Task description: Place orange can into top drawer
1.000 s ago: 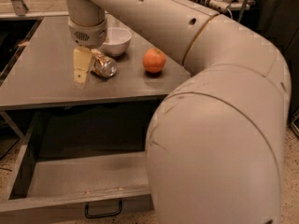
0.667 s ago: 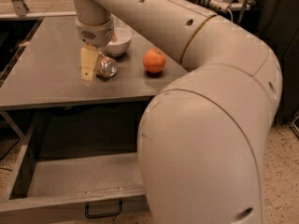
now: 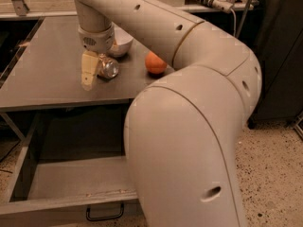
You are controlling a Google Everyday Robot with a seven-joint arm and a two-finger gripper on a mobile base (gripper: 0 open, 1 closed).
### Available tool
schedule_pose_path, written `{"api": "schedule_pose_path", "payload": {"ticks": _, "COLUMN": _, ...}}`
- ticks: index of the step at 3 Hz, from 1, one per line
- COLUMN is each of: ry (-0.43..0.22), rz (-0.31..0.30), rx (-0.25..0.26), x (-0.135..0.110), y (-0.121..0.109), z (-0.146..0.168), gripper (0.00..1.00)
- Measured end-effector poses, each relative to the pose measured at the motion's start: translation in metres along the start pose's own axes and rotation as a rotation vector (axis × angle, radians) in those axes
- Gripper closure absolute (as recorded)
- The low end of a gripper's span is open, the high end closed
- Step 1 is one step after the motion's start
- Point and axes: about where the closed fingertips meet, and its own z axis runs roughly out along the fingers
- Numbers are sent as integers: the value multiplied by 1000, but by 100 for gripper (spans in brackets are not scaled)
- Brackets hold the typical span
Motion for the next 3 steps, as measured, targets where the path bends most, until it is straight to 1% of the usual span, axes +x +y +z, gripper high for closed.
{"api": "schedule_pose_path", "payload": {"ticks": 1, "ry": -27, "rz": 25, "rx": -63, "x": -7, "y": 14, "z": 17, "gripper": 0}}
{"api": "schedule_pose_path", "payload": {"ticks": 2, "ry": -32, "rz": 24, "rx": -63, "x": -9, "y": 14, "z": 18, "gripper": 19}}
{"api": "schedule_pose_path", "payload": {"ticks": 3, "ry": -32, "rz": 24, "rx": -63, "x": -9, "y": 14, "z": 18, "gripper": 42}}
